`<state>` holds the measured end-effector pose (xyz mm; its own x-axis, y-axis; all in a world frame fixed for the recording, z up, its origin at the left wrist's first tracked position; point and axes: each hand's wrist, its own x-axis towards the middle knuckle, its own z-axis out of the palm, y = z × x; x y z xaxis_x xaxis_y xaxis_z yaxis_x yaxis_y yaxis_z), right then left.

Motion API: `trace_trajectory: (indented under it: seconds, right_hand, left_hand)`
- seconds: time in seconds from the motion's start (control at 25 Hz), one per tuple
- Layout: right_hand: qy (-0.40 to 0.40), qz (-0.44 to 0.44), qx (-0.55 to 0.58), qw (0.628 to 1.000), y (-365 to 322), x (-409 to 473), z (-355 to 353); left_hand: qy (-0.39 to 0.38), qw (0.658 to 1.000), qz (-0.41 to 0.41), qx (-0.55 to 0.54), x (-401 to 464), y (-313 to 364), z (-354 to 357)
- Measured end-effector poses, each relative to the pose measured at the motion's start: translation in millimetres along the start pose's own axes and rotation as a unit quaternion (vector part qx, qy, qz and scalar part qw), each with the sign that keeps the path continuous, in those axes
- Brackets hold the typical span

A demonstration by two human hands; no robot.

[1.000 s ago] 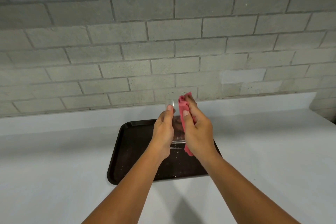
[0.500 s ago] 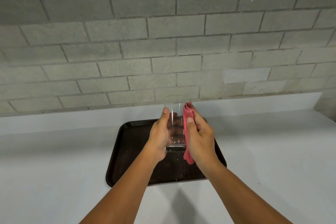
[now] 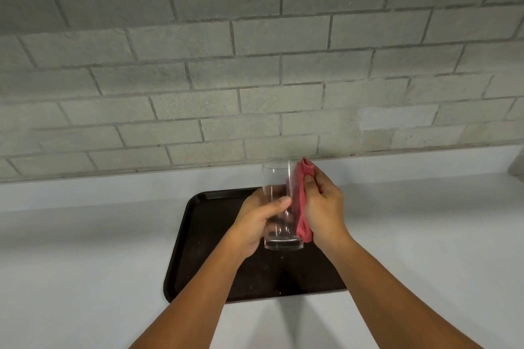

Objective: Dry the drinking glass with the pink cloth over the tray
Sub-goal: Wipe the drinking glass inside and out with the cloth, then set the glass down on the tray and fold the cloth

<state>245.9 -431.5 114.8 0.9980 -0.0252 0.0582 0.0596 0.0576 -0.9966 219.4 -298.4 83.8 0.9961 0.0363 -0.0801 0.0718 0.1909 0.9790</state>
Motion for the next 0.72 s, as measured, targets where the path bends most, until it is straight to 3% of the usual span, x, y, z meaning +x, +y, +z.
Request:
trace_trajectory:
  seconds: [0.16,0.28,0.72]
  right_hand:
    - [0.042,0.049,0.028,0.998,23,18,-9]
    - [0.064,0.098,0.040,0.992,34,18,-17]
    - [0.093,0.167,0.052,0.980,59,13,-29]
  left_hand:
    - [0.074,0.997,0.002,0.036,11,-12,-14]
    - [0.124,0.983,0.000,0.133,21,-27,-25]
    - [0.150,0.972,0.019,0.182,44,-56,-34]
